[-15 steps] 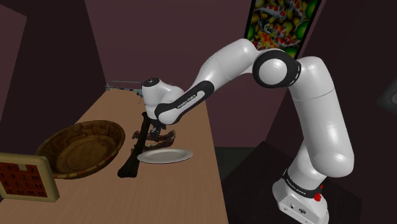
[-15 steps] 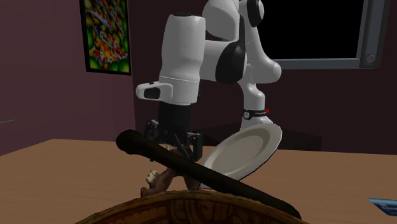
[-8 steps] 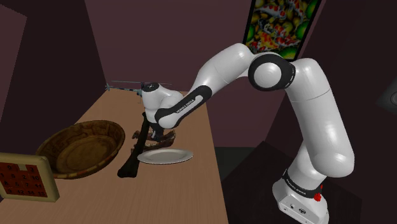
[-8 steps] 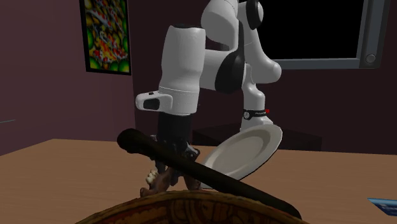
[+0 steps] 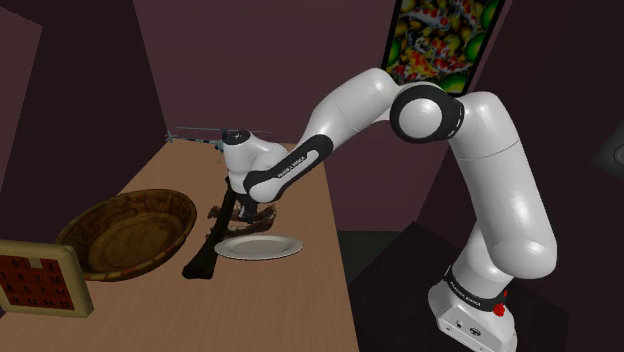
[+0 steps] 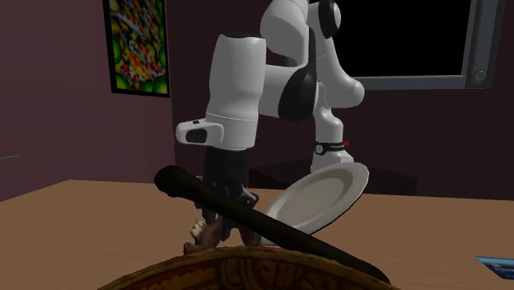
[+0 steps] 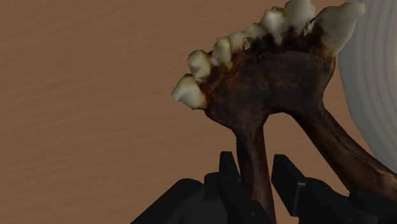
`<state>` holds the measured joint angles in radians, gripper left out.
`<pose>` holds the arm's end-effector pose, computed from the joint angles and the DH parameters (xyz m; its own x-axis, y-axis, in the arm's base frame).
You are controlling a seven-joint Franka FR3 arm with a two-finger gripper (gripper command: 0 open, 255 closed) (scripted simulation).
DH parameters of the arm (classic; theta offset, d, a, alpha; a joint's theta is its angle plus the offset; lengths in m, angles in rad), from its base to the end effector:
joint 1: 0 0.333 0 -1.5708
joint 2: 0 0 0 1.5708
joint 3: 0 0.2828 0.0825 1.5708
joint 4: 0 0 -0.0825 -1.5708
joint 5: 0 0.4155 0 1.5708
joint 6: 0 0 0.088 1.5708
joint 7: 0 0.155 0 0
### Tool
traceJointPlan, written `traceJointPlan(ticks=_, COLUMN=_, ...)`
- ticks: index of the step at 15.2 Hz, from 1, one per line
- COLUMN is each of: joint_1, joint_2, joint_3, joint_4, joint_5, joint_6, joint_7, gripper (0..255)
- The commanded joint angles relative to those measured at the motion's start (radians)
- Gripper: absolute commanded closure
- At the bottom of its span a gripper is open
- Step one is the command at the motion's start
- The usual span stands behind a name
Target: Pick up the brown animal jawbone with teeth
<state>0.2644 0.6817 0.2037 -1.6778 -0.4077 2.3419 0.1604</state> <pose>0.6203 0.2883 0.1165 0.8529 0.5220 0.0137 0.5131 -0.8427 0.1629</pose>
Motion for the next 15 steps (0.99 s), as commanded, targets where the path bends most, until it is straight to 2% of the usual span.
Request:
traceJointPlan(ticks=1, joint_1=-0.004, joint_2=-0.011, joint_3=0.003, joint_4=-0.01, joint_5=0.004, joint_6=-0.007, joint_7=-0.006, gripper=255)
traceJointPlan(ticks=15, joint_1=-0.022, joint_2=-0.128, joint_3=0.034, joint_4=0.001, joint_5=0.05, joint_6=-0.13, joint_7=-0.051, gripper=255)
